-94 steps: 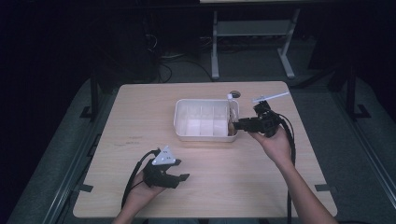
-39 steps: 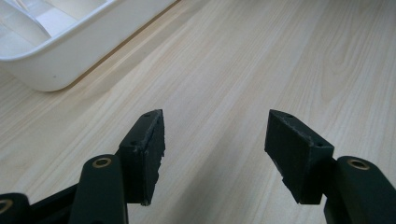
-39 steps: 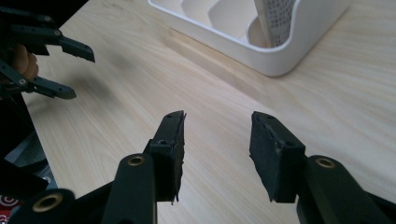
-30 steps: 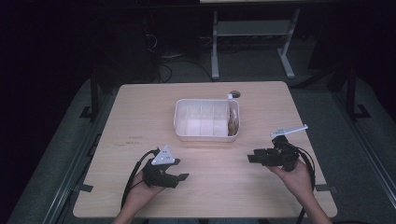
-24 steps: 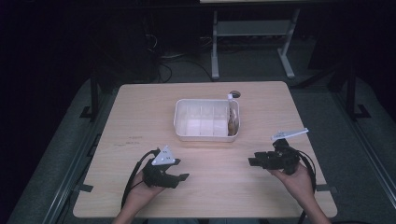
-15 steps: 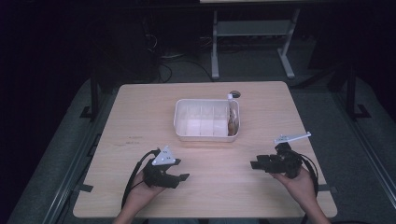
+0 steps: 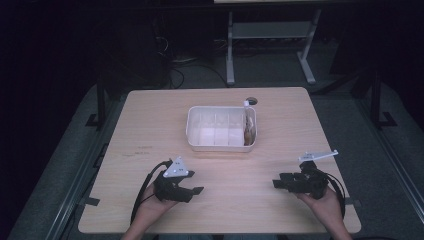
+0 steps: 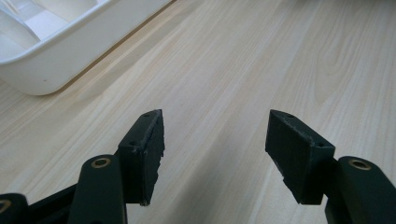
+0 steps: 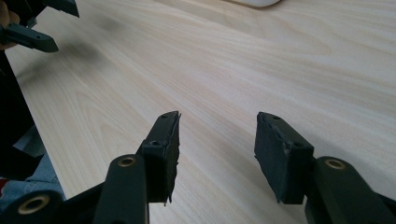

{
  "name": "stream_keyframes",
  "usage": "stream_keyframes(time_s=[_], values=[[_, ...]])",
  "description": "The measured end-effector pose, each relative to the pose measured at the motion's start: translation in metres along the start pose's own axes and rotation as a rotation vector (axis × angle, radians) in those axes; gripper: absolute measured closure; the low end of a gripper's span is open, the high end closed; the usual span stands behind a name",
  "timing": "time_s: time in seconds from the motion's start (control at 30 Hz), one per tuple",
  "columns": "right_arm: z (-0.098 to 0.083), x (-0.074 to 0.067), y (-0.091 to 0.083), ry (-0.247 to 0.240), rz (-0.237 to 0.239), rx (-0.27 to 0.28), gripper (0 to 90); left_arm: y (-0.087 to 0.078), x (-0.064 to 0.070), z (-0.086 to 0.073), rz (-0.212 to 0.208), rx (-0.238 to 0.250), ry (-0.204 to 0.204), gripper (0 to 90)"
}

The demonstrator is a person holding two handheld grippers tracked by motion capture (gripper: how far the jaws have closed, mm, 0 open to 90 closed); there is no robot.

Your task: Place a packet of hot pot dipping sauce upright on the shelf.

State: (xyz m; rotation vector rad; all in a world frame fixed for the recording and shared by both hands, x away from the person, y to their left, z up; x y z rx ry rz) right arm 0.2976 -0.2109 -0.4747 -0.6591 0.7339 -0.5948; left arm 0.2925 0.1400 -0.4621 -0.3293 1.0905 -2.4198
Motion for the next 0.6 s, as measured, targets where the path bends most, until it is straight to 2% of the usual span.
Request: stream_keyframes(time_s=[0.27, 0.33, 0.5, 0.6], values=[[-0.014, -0.003, 0.005, -0.02, -0.013, -0.006, 46.1, 0.0, 0.004, 0.001, -0.01, 0.001, 0.012, 36.5], [-0.017, -0.005, 0.006, -0.024, 0.002, -0.008, 45.5, 0.001, 0.005, 0.002, -0.015, -0.003, 0.018, 36.3], [-0.017, -0.01, 0.012, -0.076, -0.004, -0.023, 43.2, 0.003, 0.007, 0.002, -0.018, -0.006, 0.021, 35.9], [-0.017, -0.014, 0.015, -0.084, -0.002, -0.03, 42.7, 0.003, 0.008, 0.002, -0.017, -0.005, 0.021, 35.7]])
Point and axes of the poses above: each handheld gripper's, and its own axes: y roughly forward along the jaws, z roughly out of its top, x roughly to its right, the point moved 5 cm from there along y, roughly forward along the jaws, and after that the axes turned 6 degrees about -x, right-handed, at the moved point
